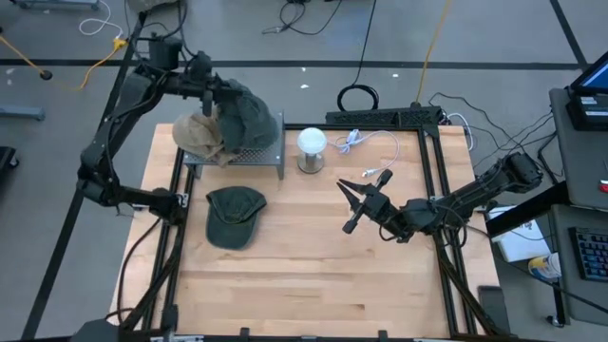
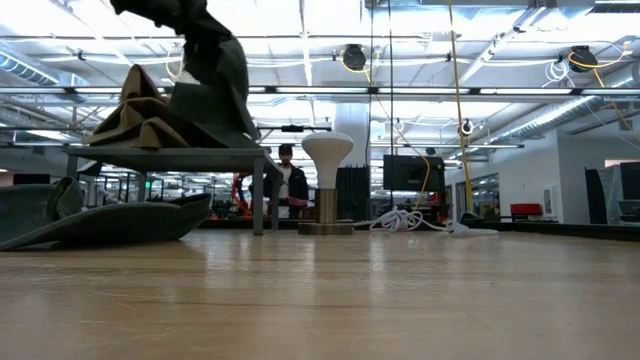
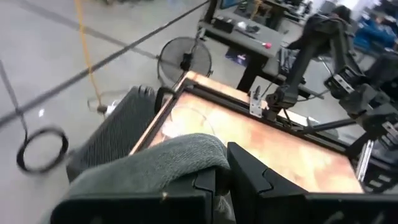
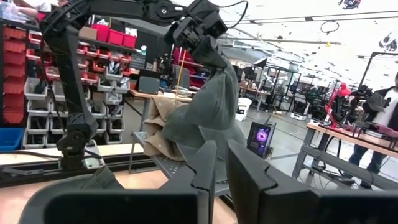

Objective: Pick & Place hat
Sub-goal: Stack the right black cap on the black cap on the shelf

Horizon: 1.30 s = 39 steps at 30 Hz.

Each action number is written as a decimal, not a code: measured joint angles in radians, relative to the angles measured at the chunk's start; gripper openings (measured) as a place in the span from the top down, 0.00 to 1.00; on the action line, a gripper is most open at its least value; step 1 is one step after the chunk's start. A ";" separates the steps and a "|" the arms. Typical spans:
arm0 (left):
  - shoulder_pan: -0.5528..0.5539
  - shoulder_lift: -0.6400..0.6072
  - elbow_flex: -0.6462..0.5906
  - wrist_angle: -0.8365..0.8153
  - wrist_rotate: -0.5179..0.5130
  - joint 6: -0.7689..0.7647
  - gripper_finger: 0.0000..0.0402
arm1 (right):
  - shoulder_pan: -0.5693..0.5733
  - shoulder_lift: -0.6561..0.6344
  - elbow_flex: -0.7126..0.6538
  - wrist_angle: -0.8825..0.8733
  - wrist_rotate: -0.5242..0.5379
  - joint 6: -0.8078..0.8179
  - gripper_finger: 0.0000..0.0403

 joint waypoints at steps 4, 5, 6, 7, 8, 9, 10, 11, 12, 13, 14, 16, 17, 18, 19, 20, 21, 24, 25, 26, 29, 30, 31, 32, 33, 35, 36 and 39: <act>-0.045 0.017 0.000 0.095 0.021 0.038 0.95 | -0.005 0.000 0.000 0.000 0.000 0.012 0.94; -0.053 0.026 0.000 0.113 0.034 0.037 0.95 | -0.005 0.000 0.000 0.000 0.000 0.022 0.94; -0.059 0.035 0.000 0.131 0.049 0.035 0.95 | -0.005 0.000 0.000 0.000 0.000 0.034 0.94; -0.065 0.045 0.000 0.148 0.068 0.031 0.95 | -0.005 0.000 0.000 0.000 0.000 0.041 0.94; -0.070 0.054 0.000 0.164 0.092 0.029 0.95 | -0.005 0.000 0.000 0.000 0.000 0.048 0.94; -0.077 0.065 0.000 0.178 0.118 0.029 0.95 | -0.005 0.000 0.000 0.000 0.000 0.056 0.94; -0.083 0.078 0.000 0.184 0.136 0.026 0.95 | -0.005 0.000 0.000 0.000 0.000 0.060 0.95; -0.085 0.092 0.000 0.183 0.142 0.018 0.95 | -0.005 0.000 0.000 0.000 -0.001 0.061 0.95; -0.086 0.106 0.000 0.180 0.142 0.007 0.95 | -0.005 0.000 0.000 0.000 -0.001 0.060 0.95; -0.086 0.119 0.000 0.175 0.141 -0.004 0.95 | -0.005 0.000 0.000 0.000 -0.001 0.059 0.95; -0.086 0.129 -0.001 0.169 0.136 -0.012 0.95 | -0.005 0.000 0.000 0.000 -0.001 0.059 0.95; -0.084 0.146 -0.001 0.158 0.126 -0.019 0.95 | -0.005 0.000 0.000 0.000 -0.001 0.060 0.95; -0.076 0.153 -0.001 0.146 0.127 -0.019 0.95 | -0.005 0.000 0.000 0.000 -0.001 0.060 0.95; -0.068 0.161 -0.001 0.128 0.126 -0.019 0.95 | -0.005 0.000 0.000 0.000 -0.001 0.060 0.94; -0.057 0.168 -0.001 0.112 0.125 -0.020 0.95 | -0.005 0.000 0.000 0.000 -0.001 0.060 0.95; -0.050 0.175 -0.001 0.097 0.126 -0.020 0.95 | -0.005 0.000 0.000 0.000 -0.001 0.059 0.95; -0.044 0.179 -0.001 0.077 0.126 -0.018 0.95 | -0.005 0.000 0.000 0.000 -0.001 0.060 0.95; -0.014 0.180 -0.001 -0.008 0.127 0.000 0.95 | -0.005 0.000 0.000 0.000 -0.001 0.059 0.96; -0.008 0.179 -0.001 -0.036 0.128 0.005 0.95 | -0.005 0.000 0.000 0.000 -0.001 0.059 0.96; -0.004 0.178 -0.001 -0.062 0.132 0.006 0.95 | -0.005 0.000 0.000 0.000 -0.001 0.058 0.96; 0.018 0.173 -0.001 -0.139 0.144 -0.018 0.95 | -0.005 0.000 0.000 -0.008 -0.001 0.054 0.96; 0.022 0.169 -0.001 -0.156 0.144 -0.029 0.95 | -0.006 0.000 0.000 -0.016 -0.001 0.053 0.96; 0.027 0.163 -0.001 -0.172 0.144 -0.040 0.95 | -0.006 0.000 0.000 -0.024 -0.001 0.052 0.96; 0.028 0.157 -0.001 -0.184 0.143 -0.051 0.95 | -0.007 0.000 0.000 -0.031 -0.002 0.052 0.96; 0.033 0.149 -0.001 -0.194 0.136 -0.061 0.95 | -0.007 0.000 0.000 -0.038 -0.002 0.052 0.96; 0.046 0.131 -0.001 -0.206 0.096 -0.100 0.95 | -0.007 0.000 0.000 -0.046 -0.002 0.054 0.96; 0.051 0.121 -0.001 -0.209 0.073 -0.121 0.95 | -0.007 0.000 0.000 -0.052 -0.002 0.060 0.96; 0.073 0.089 -0.001 -0.226 -0.021 -0.164 0.95 | -0.007 0.000 0.000 -0.063 -0.002 0.077 0.96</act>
